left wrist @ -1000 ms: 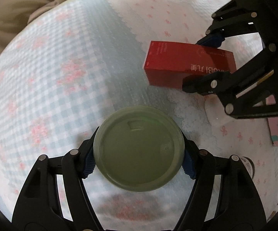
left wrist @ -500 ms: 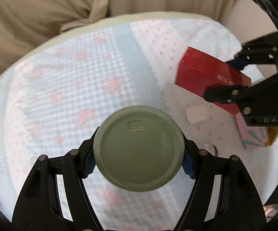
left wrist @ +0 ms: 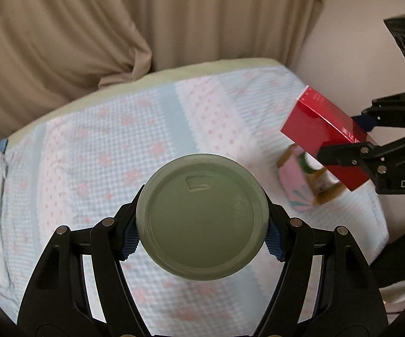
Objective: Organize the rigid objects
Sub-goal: 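Grasp the green-lidded jar with the left tool while the right tool grasps the red MARUBI box, then carry the green jar and red box into the cardboard box and release both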
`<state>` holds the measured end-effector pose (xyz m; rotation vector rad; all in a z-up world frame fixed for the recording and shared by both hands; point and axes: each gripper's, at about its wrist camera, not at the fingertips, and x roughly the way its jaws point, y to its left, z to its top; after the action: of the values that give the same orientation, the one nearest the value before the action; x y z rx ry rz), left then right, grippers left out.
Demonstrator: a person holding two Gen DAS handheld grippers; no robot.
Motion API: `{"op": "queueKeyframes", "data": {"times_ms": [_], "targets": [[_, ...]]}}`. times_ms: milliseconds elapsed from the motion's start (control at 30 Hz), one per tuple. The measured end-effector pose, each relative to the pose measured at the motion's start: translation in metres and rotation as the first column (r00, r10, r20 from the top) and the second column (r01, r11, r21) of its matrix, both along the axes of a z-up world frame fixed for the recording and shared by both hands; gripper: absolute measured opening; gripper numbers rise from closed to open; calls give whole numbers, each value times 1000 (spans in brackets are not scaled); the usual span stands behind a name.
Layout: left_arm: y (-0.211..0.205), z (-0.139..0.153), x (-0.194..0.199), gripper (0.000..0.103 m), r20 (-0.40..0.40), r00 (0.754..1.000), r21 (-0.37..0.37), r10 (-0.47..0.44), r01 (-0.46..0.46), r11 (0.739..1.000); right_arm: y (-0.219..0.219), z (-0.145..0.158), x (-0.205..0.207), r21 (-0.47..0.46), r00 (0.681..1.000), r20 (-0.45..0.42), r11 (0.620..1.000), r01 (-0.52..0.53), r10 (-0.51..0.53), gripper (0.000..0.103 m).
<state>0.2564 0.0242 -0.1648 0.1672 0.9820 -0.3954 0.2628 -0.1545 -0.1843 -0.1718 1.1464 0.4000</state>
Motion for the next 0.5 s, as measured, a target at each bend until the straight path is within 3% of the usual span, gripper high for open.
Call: {"op": "queueKeyframes", "data": {"times_ms": [233, 500], "targets": [[-67, 33, -43, 68, 36, 999, -2, -38, 38, 999, -72, 34, -51, 25, 997, 45, 998, 60, -61, 38], [-178, 25, -68, 68, 5, 999, -39, -38, 38, 998, -178, 32, -82, 39, 993, 41, 993, 111, -113, 38]]}}
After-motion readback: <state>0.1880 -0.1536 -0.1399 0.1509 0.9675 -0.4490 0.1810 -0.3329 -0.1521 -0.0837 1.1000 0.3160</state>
